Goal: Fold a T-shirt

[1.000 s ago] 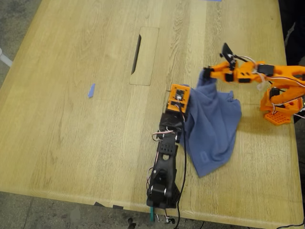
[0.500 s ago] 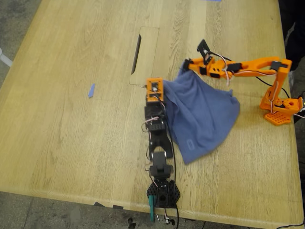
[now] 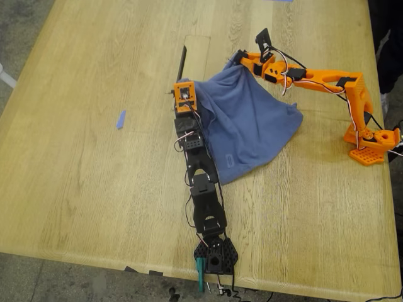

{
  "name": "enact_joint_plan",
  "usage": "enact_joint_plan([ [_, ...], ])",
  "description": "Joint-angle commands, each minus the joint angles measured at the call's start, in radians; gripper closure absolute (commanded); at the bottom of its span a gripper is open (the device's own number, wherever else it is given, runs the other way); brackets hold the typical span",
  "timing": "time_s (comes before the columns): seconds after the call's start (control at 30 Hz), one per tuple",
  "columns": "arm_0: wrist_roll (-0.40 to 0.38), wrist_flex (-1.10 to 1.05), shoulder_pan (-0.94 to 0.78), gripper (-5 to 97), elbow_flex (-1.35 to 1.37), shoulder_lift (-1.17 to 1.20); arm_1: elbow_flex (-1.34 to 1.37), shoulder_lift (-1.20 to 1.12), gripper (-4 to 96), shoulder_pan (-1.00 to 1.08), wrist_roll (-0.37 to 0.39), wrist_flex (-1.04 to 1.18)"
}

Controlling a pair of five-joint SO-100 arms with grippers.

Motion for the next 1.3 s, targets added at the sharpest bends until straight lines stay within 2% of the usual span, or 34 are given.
enact_joint_plan([
  [0.0, 0.009, 0.023, 0.023, 92, -0.201, 0.149, -0.091, 0.117, 89.8, 0.002, -0.009, 0.034],
  [0.13, 0.009, 0.253, 0.077, 92, -0.253, 0.244, -0.054, 0.249, 89.8, -0.006, -0.006, 0.164],
  [0.27, 0.021, 0.348, 0.098, 92, -0.258, 0.322, -0.107, 0.321, 89.7, 0.021, -0.009, 0.301],
  [0.4, 0.023, 0.296, 0.074, 92, -0.261, 0.284, -0.115, 0.311, 89.7, 0.078, -0.012, 0.290],
  [0.7, 0.000, 0.115, -0.018, 92, -0.331, -0.011, 0.114, 0.178, 89.9, 0.121, -0.009, 0.023],
  [0.8, 0.000, 0.106, -0.048, 92, -0.428, -0.152, 0.031, 0.052, 89.9, 0.133, -0.008, 0.003],
  [1.0, -0.011, 0.109, -0.060, 92, -0.617, -0.350, -0.299, -0.213, 89.9, 0.150, -0.005, 0.061],
  [1.13, -0.023, 0.163, -0.041, 92, -0.643, -0.319, -0.394, -0.235, 89.9, 0.143, -0.002, 0.155],
  [1.27, -0.037, 0.328, -0.008, 92, -0.637, -0.219, -0.393, -0.156, 89.9, 0.129, 0.000, 0.301],
])
